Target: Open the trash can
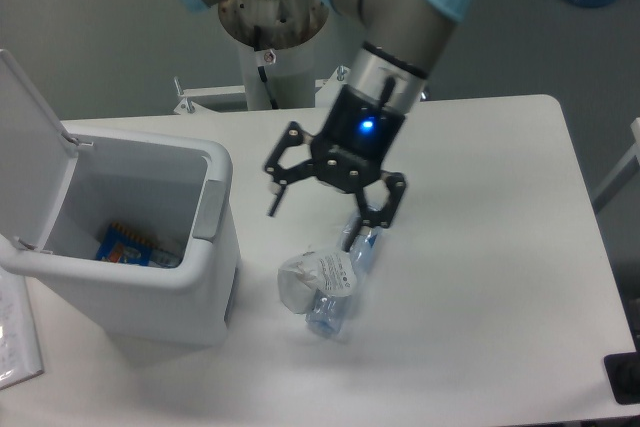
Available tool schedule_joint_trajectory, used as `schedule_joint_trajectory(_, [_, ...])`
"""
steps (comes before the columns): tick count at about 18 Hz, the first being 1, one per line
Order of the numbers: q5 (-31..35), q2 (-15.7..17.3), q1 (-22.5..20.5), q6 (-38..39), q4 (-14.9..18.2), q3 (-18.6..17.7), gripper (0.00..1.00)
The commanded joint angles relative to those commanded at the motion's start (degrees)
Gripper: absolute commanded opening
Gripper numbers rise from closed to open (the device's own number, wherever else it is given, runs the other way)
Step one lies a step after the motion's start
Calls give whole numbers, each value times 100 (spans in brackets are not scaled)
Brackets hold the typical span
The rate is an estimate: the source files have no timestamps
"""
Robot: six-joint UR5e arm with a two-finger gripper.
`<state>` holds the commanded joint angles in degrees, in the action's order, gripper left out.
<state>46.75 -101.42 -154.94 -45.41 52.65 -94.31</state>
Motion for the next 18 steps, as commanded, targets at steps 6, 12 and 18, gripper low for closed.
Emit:
schedule_joint_trajectory(6, [1608,-535,-177,-793,9,508,100])
schedule_joint_trajectory(12, [3022,-1423,-142,-1380,341,1537,100])
schedule_joint_trajectory(18, [3911,-1643,-168,-2903,1256,2056,100])
